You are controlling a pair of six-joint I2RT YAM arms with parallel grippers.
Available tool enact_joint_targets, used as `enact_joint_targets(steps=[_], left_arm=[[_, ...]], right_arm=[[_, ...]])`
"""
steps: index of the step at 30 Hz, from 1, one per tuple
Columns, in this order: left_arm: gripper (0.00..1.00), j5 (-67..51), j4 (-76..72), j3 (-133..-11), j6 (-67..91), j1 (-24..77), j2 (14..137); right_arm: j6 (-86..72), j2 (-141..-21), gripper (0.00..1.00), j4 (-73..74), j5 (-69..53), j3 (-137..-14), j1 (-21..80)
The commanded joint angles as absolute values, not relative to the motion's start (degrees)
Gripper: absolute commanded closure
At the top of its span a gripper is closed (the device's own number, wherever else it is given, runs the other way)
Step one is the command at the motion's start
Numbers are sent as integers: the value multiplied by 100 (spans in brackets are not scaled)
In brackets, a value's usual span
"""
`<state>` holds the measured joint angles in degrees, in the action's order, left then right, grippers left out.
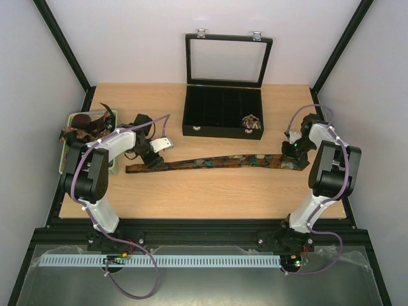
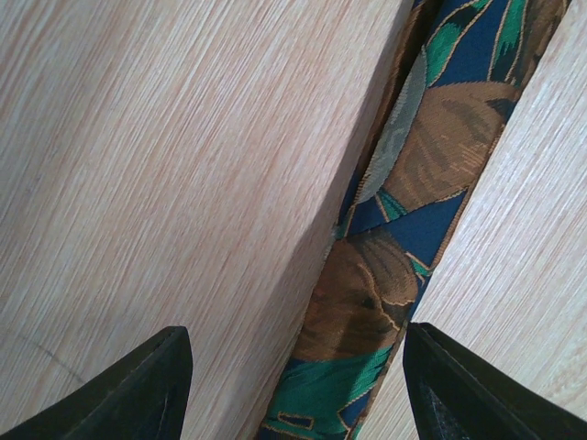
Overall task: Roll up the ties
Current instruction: Adjust the tie at the center of the board.
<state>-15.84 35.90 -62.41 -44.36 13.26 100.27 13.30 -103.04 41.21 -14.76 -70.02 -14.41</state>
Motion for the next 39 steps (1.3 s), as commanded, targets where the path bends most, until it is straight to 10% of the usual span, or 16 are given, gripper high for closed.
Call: enact_joint_targets(steps=[1,20,29,39], left_arm=[[34,-1578,3757,-6319,-4565,1173,9956],[33,-1692,3915,-6194,-4915,1361,9766],[33,-1724,3766,-6246,-4673,1388,9898],[33,-1676,3764,-6244,-4633,1378,9887]], right_arm=[[1242,-10394,99,4027,-1193,-6552,-1502],[1827,-10604,82,4229,-1364,-7025,-2292],[1712,-10675,97,4442,-1868,-7681,-2294],[2046,-11238,67,5013,-1737,-7774,-2277]])
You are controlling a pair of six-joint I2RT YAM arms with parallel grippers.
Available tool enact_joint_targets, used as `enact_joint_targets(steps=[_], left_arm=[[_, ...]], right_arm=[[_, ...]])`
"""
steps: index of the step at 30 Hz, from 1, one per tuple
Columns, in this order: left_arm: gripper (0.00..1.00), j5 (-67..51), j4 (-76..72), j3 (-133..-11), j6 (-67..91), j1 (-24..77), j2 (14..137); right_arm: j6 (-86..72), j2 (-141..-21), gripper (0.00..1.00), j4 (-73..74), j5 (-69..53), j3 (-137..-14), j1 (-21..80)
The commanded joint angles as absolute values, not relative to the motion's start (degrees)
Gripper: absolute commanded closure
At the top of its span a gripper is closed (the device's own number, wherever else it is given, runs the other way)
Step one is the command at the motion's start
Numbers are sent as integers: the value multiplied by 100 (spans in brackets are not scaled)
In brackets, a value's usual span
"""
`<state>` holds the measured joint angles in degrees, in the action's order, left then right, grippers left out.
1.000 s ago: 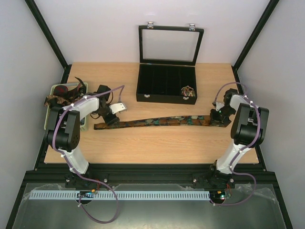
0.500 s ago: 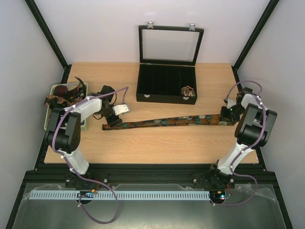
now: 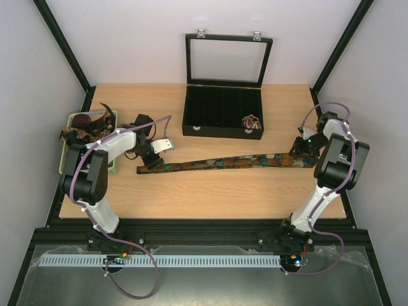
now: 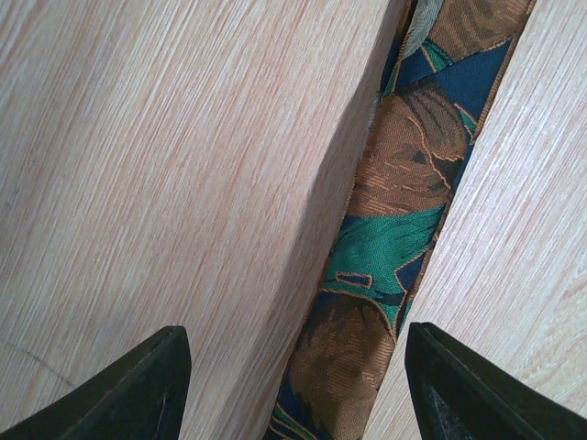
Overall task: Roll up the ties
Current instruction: Adjust the tie at the center of the board.
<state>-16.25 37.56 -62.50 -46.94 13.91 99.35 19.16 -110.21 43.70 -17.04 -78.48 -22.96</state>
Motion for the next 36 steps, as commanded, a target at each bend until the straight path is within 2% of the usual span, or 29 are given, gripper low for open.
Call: enact_joint_targets(steps=[1,8,13,17,24,27,36], left_arm=[[33,-1685,3765,-6255,-4624,1375,9892],[33,-1670,3765,-6307,-4641,1377,9995],[33,-1657,3771,-6372,-4641,1378,10066],[33,-1642,3771,-6373,-4654,1379,10051],[33,-1682,3749,-6325,-4620,1370,10025],[32,-1696,3731,-6328,-4597,1370,10052],[33,-1639,3735,-6271,-4612,1358,9982]], right_arm=[[2034,-11246,67,5013,-1712,-7712,-2276],[1977,-11208,65,4783,-1594,-7287,-2258],[1975,-11207,69,4769,-1582,-7279,-2246],[1919,-11126,58,4752,-1314,-7371,-2250],[1897,-10943,52,4798,-1231,-7358,-2188],[1879,-10996,56,4779,-1343,-7222,-2118],[1843,-10938,92,4785,-1201,-7427,-2092]])
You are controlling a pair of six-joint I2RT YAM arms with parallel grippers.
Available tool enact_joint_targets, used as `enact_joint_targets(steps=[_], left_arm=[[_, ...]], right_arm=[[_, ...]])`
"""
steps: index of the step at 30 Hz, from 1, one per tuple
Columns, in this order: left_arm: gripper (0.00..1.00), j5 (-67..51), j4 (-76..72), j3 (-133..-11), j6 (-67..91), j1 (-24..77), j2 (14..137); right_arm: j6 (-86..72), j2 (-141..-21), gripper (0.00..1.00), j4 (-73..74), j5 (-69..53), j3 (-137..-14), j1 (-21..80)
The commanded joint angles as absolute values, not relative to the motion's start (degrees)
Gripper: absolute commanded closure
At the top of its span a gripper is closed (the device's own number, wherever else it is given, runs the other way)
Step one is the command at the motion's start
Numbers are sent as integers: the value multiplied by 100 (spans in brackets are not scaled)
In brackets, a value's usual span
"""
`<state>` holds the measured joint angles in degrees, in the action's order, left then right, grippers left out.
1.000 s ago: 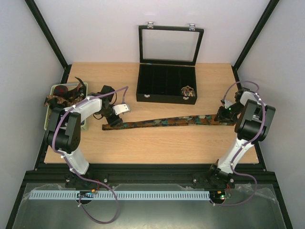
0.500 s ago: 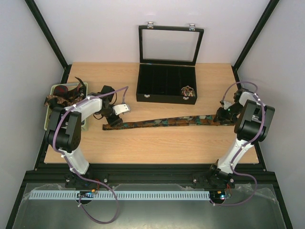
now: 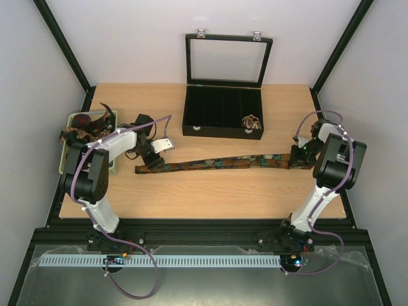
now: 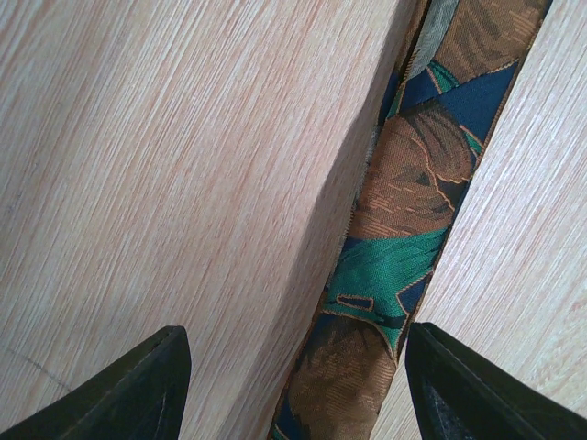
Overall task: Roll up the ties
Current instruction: Adjust the tie at the center of the board.
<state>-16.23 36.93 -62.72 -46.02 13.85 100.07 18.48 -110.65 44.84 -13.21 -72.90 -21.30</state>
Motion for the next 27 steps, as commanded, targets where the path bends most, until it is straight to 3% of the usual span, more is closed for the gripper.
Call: enact_joint_targets(steps=[1,10,27], left_arm=[[32,-1636,3733,-6261,-4614,1349,9970],[32,-1635,3752,-6278,-4623,1336,9984],[34,-1568,3835,-6257,-4934,1360,10046]], right_arm=[[1872,-10903,96,4827,-1182,-7522,-2092],[1850,-11094,98,5271,-1625,-8347,-2006],[2177,-11507,92,4703,-655,-7692,-1903]])
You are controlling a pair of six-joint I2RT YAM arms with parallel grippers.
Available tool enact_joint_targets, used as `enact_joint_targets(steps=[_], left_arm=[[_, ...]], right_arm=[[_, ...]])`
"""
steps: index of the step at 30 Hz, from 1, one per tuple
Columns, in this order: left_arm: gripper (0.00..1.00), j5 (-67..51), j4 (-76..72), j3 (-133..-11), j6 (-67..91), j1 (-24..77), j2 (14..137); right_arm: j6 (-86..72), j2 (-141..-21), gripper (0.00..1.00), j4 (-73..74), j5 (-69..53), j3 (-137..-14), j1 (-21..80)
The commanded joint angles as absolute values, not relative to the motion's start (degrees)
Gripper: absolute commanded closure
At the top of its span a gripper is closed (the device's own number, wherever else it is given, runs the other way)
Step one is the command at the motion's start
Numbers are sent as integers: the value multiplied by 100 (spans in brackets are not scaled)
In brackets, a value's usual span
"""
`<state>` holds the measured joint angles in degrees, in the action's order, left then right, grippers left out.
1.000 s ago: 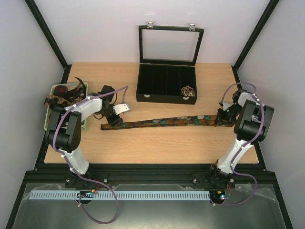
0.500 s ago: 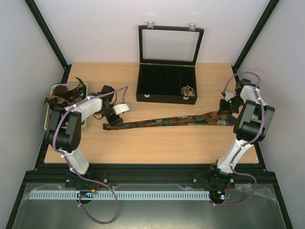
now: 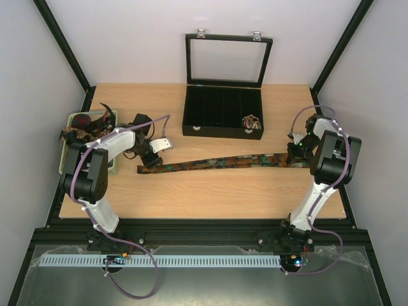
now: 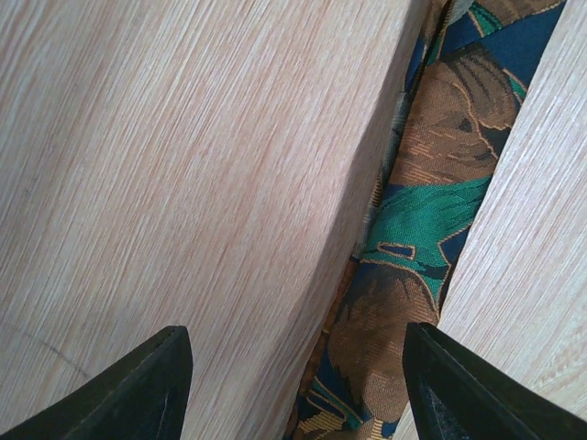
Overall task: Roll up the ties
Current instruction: Adjust the tie at the center of the board.
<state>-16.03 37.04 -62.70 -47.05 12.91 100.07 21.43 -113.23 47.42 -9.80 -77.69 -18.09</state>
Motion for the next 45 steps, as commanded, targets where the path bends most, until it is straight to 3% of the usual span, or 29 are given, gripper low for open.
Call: enact_joint_targets(steps=[1,5,13,18,21,26,30,45], left_arm=[[34,-1560,3834,-6261,-4951,1360,10055],[39,-1368,3973,-6178,-5175,1357,10138],[71,-996,3950,-5871,-5444,1081,10097],[79,-958,3855,-5790,-5506,1037,9926],[78,-1034,3908,-5919,-5446,1042,9951],[59,-1385,3912,-6144,-5246,1162,9856],[50,-1625,3811,-6257,-5035,1343,9711],[37,-1774,3560,-6106,-4913,1820,9839]], right_arm=[[2164,-11549,91,4676,-604,-7688,-1925],[2170,-11632,86,4625,-503,-7688,-2032],[2256,-11671,80,4562,-343,-7611,-2210],[2331,-11663,78,4562,-263,-7608,-2372],[2370,-11670,78,4538,-208,-7605,-2430],[2420,-11678,78,4522,-148,-7635,-2481],[2498,-11695,78,4495,-22,-7688,-2622],[2584,-11425,83,5185,-850,-8148,-2777]])
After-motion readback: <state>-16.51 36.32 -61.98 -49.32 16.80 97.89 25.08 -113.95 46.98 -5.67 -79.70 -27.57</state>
